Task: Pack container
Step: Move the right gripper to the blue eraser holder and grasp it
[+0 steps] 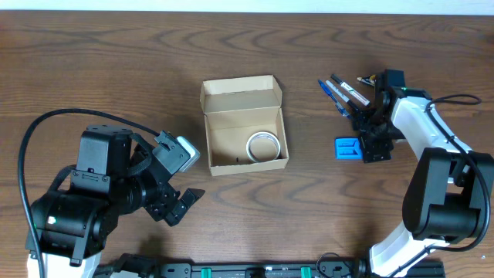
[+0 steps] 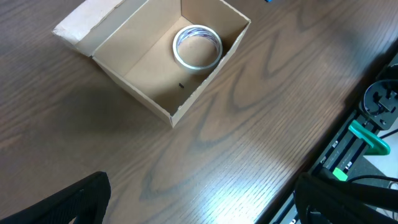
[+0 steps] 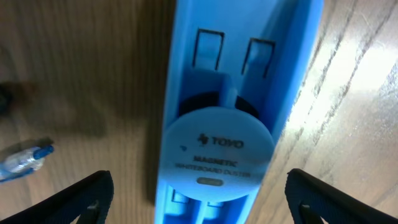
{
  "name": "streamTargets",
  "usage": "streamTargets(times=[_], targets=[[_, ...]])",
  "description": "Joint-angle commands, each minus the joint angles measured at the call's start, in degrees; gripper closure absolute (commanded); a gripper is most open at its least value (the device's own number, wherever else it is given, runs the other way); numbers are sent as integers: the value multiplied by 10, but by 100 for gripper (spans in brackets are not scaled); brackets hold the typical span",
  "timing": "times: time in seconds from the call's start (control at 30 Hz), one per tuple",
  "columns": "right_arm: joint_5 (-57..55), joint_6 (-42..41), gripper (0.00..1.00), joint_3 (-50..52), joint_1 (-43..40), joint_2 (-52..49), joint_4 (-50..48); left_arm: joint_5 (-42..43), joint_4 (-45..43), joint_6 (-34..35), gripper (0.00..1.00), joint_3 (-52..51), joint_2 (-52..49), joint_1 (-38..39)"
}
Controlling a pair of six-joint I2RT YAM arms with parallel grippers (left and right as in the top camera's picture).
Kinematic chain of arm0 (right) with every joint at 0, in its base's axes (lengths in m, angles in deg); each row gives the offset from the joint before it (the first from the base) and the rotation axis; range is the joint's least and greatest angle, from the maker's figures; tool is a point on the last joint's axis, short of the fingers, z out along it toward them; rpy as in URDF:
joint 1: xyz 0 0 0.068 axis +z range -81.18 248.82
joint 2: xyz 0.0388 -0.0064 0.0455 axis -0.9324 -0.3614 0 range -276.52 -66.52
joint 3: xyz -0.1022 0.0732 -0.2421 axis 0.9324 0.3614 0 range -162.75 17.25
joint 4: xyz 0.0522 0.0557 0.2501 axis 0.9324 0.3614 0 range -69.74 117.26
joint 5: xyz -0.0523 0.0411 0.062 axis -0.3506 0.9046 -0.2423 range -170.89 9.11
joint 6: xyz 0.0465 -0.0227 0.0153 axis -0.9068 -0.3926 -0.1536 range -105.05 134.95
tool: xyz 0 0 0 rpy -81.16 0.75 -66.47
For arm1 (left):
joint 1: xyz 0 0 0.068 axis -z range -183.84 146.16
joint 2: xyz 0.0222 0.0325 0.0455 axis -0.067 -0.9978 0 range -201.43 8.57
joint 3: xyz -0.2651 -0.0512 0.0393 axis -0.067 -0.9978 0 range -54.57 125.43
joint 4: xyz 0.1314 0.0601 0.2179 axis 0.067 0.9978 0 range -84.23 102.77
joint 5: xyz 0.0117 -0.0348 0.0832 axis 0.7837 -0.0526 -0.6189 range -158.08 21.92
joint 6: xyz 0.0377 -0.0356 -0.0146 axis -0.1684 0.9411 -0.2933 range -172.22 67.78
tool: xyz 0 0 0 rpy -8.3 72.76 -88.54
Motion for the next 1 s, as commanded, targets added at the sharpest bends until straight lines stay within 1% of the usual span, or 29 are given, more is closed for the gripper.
streamTargets(times=[0.0,0.37,0.97], targets=[[-28,5,9,-12,-7,-12,1,9,1,-10,5,15,1,-4],[-35,5,9,-12,-7,-35,1,9,1,-10,5,15,1,-4],[-62,10,18,-11,-7,-53,-3,9,1,-10,5,15,1,-4]])
